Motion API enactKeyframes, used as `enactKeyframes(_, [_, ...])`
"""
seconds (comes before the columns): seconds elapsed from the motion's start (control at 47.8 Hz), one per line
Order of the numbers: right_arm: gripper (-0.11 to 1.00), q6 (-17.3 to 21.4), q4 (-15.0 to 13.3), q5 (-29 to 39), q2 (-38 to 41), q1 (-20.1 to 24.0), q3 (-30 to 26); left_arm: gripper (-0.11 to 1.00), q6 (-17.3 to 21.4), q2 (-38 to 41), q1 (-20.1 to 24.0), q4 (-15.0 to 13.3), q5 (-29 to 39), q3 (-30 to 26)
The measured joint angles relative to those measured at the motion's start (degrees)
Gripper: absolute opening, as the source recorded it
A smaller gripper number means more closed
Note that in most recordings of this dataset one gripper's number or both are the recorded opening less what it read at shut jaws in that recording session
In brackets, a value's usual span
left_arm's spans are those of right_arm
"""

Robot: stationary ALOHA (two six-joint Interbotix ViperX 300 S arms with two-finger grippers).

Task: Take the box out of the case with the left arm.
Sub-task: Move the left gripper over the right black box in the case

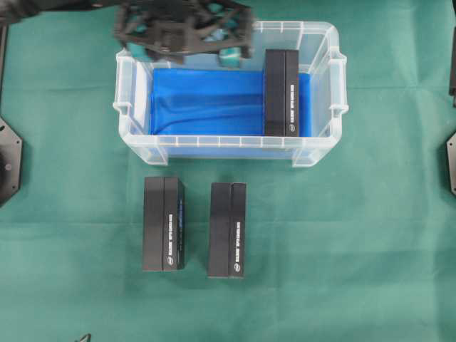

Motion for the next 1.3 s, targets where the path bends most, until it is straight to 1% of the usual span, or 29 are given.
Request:
enactKeyframes(0.125, [0.0, 0.0, 0.1, 0.0, 0.0, 0.0, 0.0, 0.96, 0.0, 5.2, -1.0, 0.0, 0.4, -6.4])
enactKeyframes(0.523, [0.0, 0.0, 0.1, 0.1, -0.1, 0.0, 0.4, 0.96, -0.1, 19.1, -3.0, -0.2, 1.1, -23.5])
enactKeyframes(0.69, [0.0, 0.0, 0.1, 0.1, -0.2, 0.0, 0.6, 0.96, -0.1, 24.4, -3.7, -0.5, 4.3, -30.7])
enactKeyframes(0.795, [0.0, 0.0, 0.1, 0.1, -0.4, 0.0, 0.8, 0.96, -0.1, 25.5, -4.0, -0.5, 7.6, -33.0])
enactKeyframes(0.878, [0.0, 0.0, 0.1, 0.1, -0.4, 0.0, 0.8, 0.96, -0.1, 25.7, -3.9, -0.5, 9.5, -33.6])
enactKeyframes(1.297, [0.0, 0.0, 0.1, 0.1, -0.6, 0.0, 1.2, 0.96, -0.2, 25.7, -3.7, -0.5, 9.3, -33.7])
